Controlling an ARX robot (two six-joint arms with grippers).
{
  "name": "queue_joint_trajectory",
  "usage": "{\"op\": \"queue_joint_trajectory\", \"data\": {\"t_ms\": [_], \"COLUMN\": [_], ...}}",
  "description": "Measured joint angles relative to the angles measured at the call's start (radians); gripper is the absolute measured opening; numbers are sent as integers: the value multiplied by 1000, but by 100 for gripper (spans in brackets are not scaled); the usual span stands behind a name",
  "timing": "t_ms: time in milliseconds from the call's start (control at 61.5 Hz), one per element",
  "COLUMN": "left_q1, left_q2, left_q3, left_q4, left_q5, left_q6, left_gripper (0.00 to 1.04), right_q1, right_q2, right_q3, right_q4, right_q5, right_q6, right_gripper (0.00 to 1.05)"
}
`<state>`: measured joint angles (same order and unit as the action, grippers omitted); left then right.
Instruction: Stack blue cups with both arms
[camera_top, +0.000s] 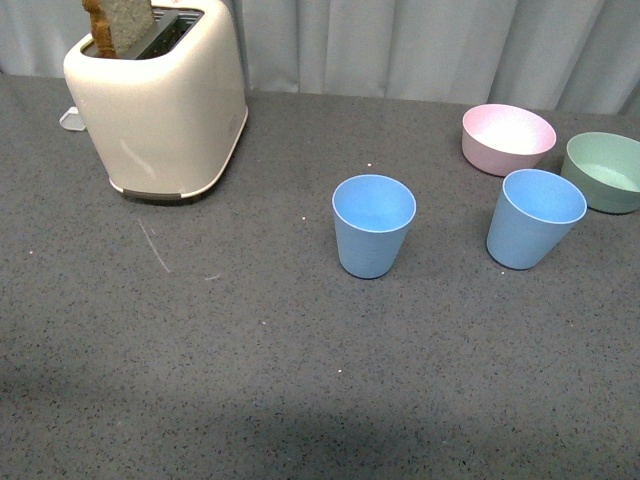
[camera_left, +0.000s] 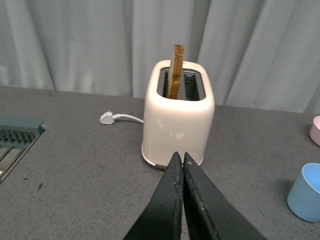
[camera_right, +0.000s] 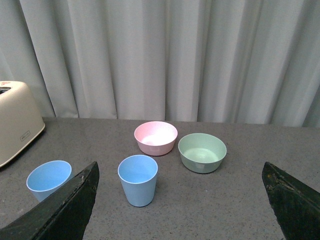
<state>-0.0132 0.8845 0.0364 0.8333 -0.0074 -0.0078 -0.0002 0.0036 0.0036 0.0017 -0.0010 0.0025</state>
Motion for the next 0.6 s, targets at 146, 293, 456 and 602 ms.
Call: {"op": "queue_joint_trajectory", "data": {"t_ms": [146,293,456,602], "left_q1": [10,11,10,11], "left_q2": [-121,-233,-358,-444], "left_q3": [-16,-17,-17,-18], "left_q4": [-101,-198,-313,-393], "left_q5": [7,7,7,7], "left_q6": [0,0,0,0], "left_gripper": [4,4,4,4], "right_q1": [0,0,0,0], "right_q2": [0,0,0,0], "right_q3": [0,0,0,0], "right_q4": [0,0,0,0], "right_q5": [0,0,0,0], "right_q6": [0,0,0,0], "right_gripper": [95,95,95,95]}}
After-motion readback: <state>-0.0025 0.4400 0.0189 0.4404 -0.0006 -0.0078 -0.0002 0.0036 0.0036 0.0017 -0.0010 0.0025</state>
